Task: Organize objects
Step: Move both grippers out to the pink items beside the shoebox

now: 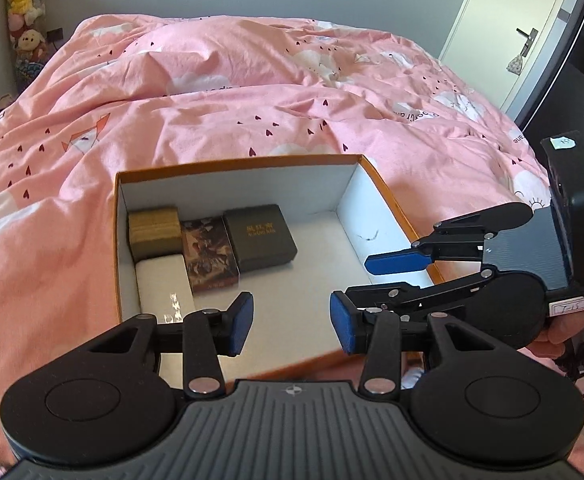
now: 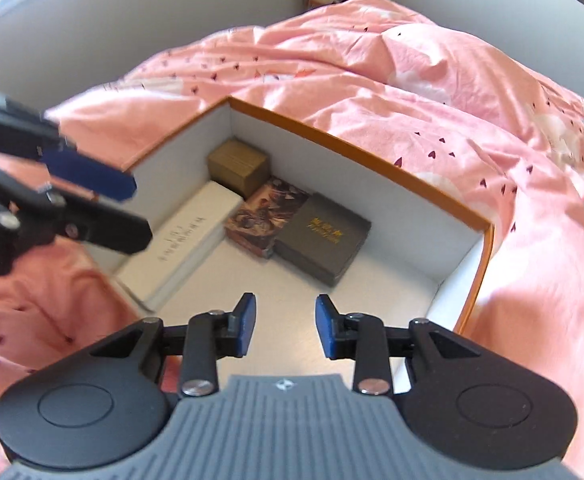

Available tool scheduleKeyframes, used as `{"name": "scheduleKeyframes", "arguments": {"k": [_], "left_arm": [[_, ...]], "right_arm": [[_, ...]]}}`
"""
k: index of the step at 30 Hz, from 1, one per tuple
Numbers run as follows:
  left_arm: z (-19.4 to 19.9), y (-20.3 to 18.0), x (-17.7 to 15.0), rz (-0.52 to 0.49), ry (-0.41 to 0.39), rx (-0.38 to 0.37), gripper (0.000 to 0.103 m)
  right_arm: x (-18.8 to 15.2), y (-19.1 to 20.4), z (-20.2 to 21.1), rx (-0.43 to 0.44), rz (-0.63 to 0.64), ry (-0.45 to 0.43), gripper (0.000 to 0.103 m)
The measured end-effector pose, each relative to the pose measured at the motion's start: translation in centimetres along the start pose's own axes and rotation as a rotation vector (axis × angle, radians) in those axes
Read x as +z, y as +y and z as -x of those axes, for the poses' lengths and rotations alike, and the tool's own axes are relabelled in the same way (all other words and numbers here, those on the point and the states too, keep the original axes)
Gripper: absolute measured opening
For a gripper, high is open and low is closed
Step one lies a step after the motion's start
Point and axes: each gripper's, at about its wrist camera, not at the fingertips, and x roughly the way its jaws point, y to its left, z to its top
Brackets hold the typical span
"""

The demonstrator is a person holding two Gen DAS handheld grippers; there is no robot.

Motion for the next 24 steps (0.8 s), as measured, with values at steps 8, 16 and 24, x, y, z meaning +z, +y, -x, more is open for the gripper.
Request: {"name": "scheduleKeyframes", "arguments": {"k": [8, 16, 24], "left_arm": [[-0.5, -0.4, -7.6, 0.076, 0.129, 0.054, 0.050], [-0.7, 0.9, -12.2, 0.131, 0.252, 0.040, 0.050], [0.2, 0.1, -14.3, -0.014, 0.347, 0.077, 0.050]], "right_arm": [[-7.3, 6.9, 2.5, 0.017, -0.085, -0.042, 0.037], [-11.0, 11.0, 2.1, 0.058, -0.092, 0.038, 0.034], [-12.4, 13.4, 1.2, 0.037, -0.010, 0.122, 0.034]]}}
